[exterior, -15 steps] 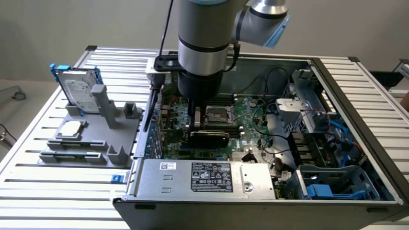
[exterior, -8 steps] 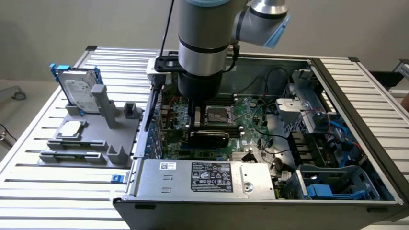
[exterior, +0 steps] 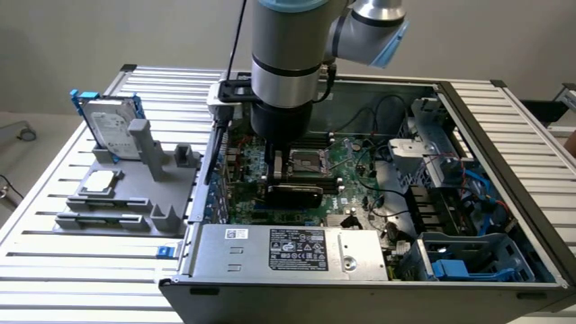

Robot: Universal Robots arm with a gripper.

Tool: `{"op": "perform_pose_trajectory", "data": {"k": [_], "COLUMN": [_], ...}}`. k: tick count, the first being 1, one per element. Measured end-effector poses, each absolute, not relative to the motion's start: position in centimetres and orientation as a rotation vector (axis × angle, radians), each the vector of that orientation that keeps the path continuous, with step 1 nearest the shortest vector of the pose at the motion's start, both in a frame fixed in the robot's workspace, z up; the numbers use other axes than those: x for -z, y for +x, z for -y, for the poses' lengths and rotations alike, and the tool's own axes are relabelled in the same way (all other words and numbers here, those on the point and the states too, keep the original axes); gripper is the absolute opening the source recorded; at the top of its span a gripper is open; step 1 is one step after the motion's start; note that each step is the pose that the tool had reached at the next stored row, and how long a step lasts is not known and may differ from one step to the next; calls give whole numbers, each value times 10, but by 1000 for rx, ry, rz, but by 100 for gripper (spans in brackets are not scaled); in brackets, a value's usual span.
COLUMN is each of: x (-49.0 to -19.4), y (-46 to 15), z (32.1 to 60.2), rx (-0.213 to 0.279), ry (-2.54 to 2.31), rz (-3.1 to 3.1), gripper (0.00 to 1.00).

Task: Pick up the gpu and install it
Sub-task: 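Insert the gpu into the slot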

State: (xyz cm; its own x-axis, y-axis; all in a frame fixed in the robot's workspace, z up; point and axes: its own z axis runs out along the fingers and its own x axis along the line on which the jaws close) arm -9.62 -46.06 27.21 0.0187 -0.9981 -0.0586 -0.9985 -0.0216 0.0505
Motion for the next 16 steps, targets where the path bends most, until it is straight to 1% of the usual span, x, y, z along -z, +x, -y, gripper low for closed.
{"op": "perform_pose_trajectory", "data": {"k": [16], "x": [-267], "y": [-98], "z": [459], "rx": [-121], "ry": [-2238], "rz": [-2193], "gripper": [11]}}
